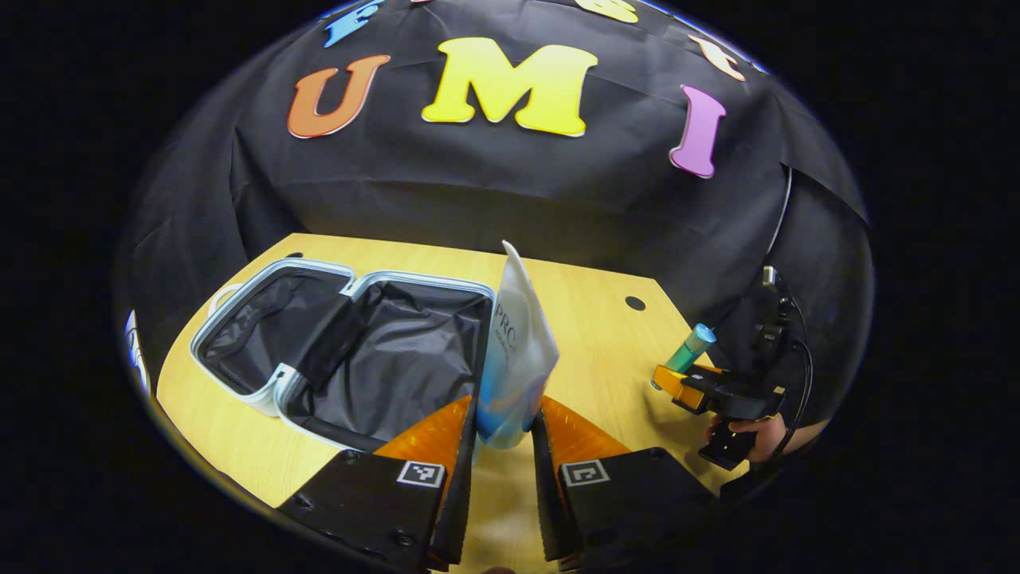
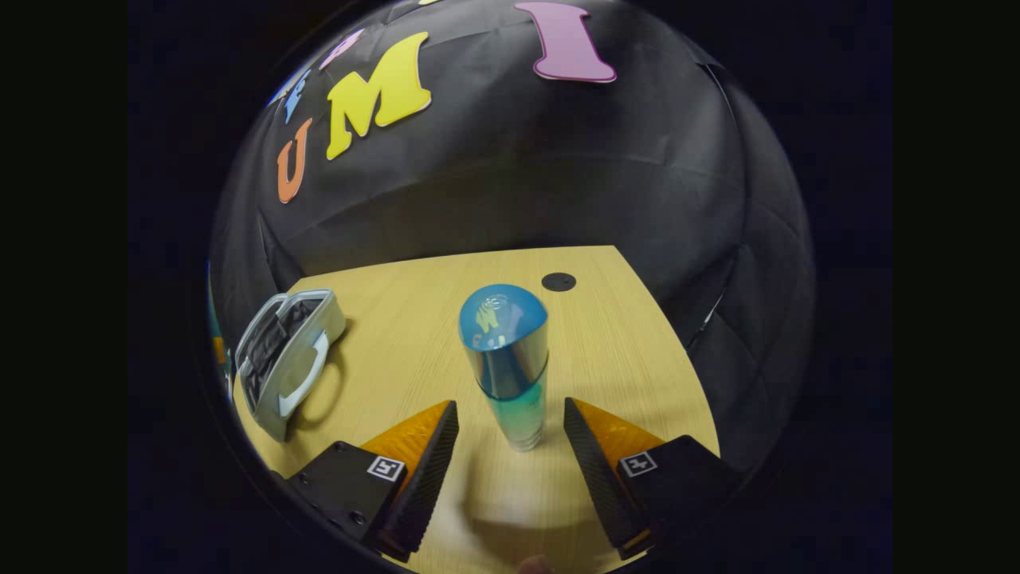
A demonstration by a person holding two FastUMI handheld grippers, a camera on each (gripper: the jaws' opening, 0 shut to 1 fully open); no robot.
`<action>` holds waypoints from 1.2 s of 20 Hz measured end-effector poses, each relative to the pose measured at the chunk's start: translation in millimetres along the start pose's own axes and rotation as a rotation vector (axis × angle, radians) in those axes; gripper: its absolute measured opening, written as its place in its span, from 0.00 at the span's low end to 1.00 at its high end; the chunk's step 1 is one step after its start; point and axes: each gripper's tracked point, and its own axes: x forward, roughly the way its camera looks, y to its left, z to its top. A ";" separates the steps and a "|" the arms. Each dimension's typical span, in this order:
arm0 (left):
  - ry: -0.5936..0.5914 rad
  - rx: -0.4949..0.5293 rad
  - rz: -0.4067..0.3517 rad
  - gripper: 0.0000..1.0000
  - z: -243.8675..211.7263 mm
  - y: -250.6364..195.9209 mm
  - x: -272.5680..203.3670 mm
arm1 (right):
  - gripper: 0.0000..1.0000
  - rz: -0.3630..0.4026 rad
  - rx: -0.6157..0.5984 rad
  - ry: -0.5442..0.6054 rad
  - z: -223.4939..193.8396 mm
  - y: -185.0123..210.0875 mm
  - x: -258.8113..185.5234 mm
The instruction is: First open the suitcase, pack the skin care products into it, and then close the suitcase.
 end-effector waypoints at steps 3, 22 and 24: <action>-0.016 0.024 0.041 0.39 12.1 33.2 -5.6 | 0.61 -0.034 0.003 0.036 -7.5 -6.1 14.2; 0.712 -0.035 -0.206 0.38 -40.8 149.3 102.3 | 0.33 0.109 0.151 0.067 20.2 55.2 -141.2; 0.788 -0.029 -0.171 0.37 -50.4 160.5 110.5 | 0.33 0.109 0.219 0.066 21.1 56.5 -160.0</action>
